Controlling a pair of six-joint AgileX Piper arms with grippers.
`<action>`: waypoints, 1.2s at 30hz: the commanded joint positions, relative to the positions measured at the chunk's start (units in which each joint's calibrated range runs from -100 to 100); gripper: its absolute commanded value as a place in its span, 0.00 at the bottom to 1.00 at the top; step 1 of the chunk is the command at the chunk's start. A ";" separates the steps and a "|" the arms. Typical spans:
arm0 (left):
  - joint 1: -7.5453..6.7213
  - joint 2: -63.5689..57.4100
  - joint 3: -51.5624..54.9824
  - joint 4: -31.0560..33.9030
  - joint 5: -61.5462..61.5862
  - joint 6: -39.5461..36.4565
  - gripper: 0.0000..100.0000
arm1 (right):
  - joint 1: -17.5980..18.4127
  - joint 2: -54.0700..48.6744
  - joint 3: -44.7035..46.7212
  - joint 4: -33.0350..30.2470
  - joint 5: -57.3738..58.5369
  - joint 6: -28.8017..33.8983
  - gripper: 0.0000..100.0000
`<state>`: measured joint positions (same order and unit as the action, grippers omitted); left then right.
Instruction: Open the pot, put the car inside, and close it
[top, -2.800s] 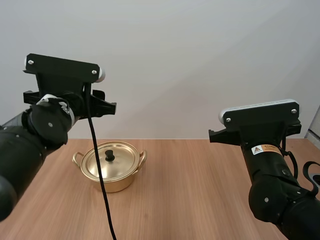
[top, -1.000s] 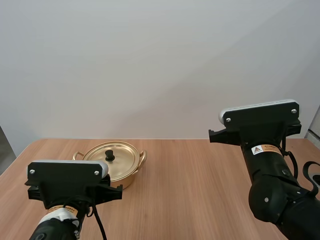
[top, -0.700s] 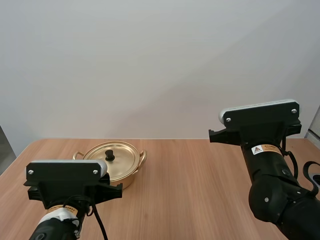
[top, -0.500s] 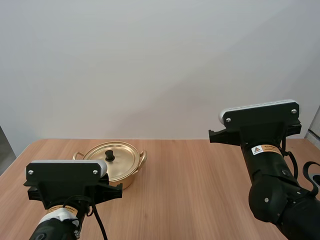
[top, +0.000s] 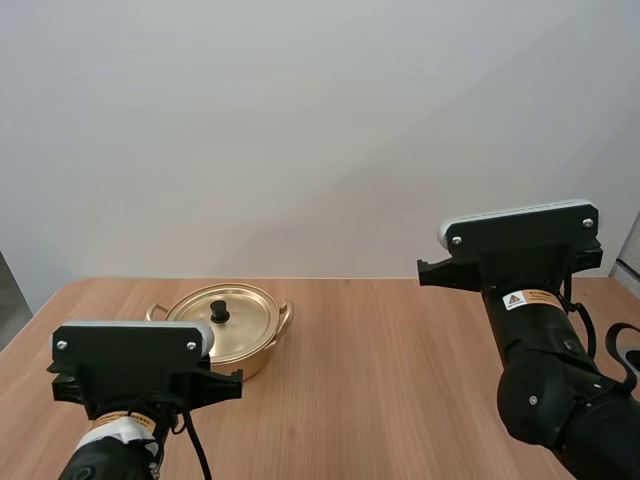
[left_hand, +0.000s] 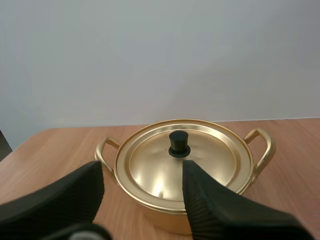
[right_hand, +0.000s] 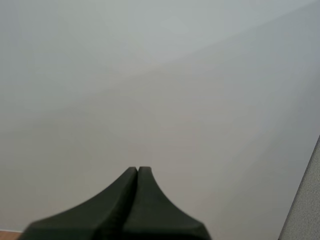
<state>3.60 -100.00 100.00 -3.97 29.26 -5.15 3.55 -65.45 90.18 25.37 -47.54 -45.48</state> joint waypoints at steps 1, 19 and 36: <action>0.01 0.00 0.00 -0.06 0.07 -0.06 0.34 | 0.04 0.02 0.04 0.06 0.01 0.07 0.00; 0.01 0.00 0.00 0.06 -0.59 0.02 0.00 | 0.04 0.02 0.04 0.06 0.01 0.07 0.00; 0.01 0.00 0.00 5.24 2.13 0.11 0.00 | 0.04 0.02 0.04 0.06 0.01 0.07 0.00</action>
<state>3.60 -100.00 100.00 1.08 31.41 -5.03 3.55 -65.45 90.18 25.37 -47.54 -45.48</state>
